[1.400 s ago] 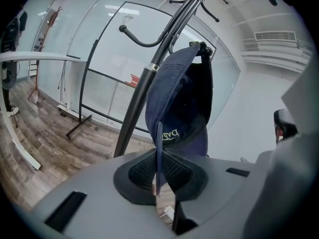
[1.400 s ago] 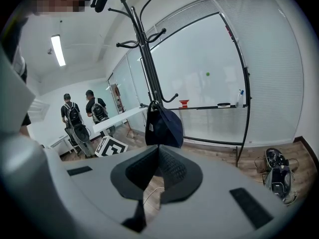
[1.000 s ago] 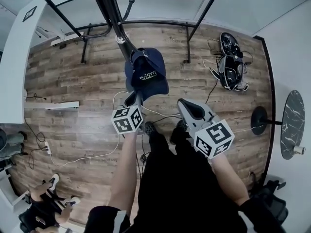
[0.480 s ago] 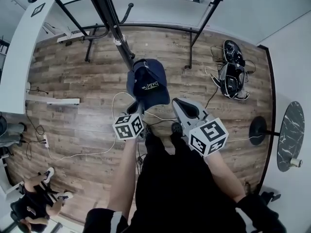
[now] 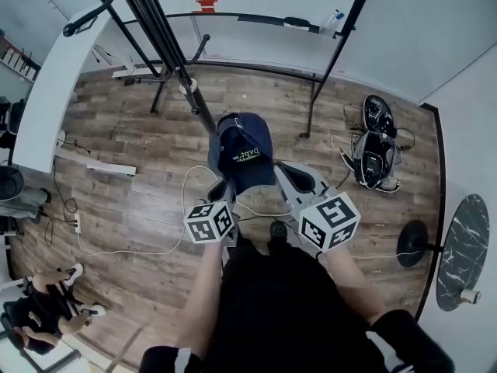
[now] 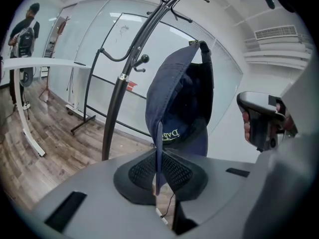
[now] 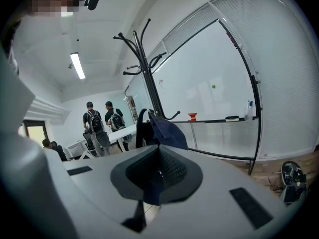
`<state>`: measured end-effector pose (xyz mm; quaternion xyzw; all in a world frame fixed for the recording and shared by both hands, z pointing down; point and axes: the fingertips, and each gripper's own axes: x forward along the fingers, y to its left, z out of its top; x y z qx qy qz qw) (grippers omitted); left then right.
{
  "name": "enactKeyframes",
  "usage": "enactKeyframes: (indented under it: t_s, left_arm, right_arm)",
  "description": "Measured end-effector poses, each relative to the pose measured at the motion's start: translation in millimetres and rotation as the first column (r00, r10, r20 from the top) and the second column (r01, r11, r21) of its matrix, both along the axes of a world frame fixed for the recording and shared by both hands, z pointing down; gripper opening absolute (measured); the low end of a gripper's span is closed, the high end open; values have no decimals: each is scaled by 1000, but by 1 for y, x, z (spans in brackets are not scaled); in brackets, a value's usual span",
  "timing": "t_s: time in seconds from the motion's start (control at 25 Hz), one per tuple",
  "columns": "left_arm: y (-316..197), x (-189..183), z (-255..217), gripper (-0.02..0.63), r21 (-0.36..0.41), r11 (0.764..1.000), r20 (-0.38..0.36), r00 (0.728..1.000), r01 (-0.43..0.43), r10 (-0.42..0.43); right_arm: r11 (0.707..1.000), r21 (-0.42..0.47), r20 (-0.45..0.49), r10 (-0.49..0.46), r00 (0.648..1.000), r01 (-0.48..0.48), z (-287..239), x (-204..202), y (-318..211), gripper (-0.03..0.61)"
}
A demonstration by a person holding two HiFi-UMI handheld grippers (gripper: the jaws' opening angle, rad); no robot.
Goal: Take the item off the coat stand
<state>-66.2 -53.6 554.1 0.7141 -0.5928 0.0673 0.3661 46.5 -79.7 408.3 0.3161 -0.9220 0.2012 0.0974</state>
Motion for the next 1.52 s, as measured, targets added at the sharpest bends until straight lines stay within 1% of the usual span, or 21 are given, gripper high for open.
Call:
enactKeyframes:
  t_s: [0.16, 0.24, 0.36, 0.48, 0.64, 0.72, 0.92, 1.08, 1.28, 1.52]
  left_arm:
    - [-5, 7, -30, 31, 32, 997, 18, 998, 64, -65]
    - [-7, 7, -48, 31, 59, 993, 23, 994, 101, -103]
    - [-12, 5, -76, 31, 109, 982, 24, 987, 155, -158]
    - [-8, 3, -100, 31, 141, 970, 40, 978, 196, -204]
    - [2, 1, -127, 32, 194, 951, 59, 964, 242, -257]
    - [9, -1, -140, 32, 228, 939, 68, 958, 258, -279]
    - [21, -8, -170, 32, 298, 908, 109, 935, 294, -339]
    - [44, -23, -190, 31, 341, 885, 128, 916, 318, -379]
    - [59, -32, -198, 32, 360, 870, 146, 901, 336, -408]
    - [64, -34, -200, 32, 367, 863, 136, 898, 347, -418]
  right_arm:
    - [998, 42, 37, -41, 998, 40, -18, 14, -8, 31]
    - [995, 68, 48, -70, 996, 66, -27, 19, -11, 31]
    - [990, 103, 59, -103, 993, 97, -40, 23, -18, 31]
    - [984, 132, 70, -127, 989, 117, -53, 27, -19, 31]
    - [969, 209, 68, -149, 987, 132, -71, 30, -19, 31]
    - [961, 239, 66, -158, 985, 138, -78, 31, -16, 31]
    - [948, 277, 78, -183, 980, 155, -91, 37, -18, 31]
    - [936, 298, 72, -215, 974, 185, -99, 24, -4, 31]
    - [930, 297, 89, -253, 963, 217, -103, 8, 9, 31]
    - [918, 310, 67, -282, 957, 249, -104, -2, 15, 31]
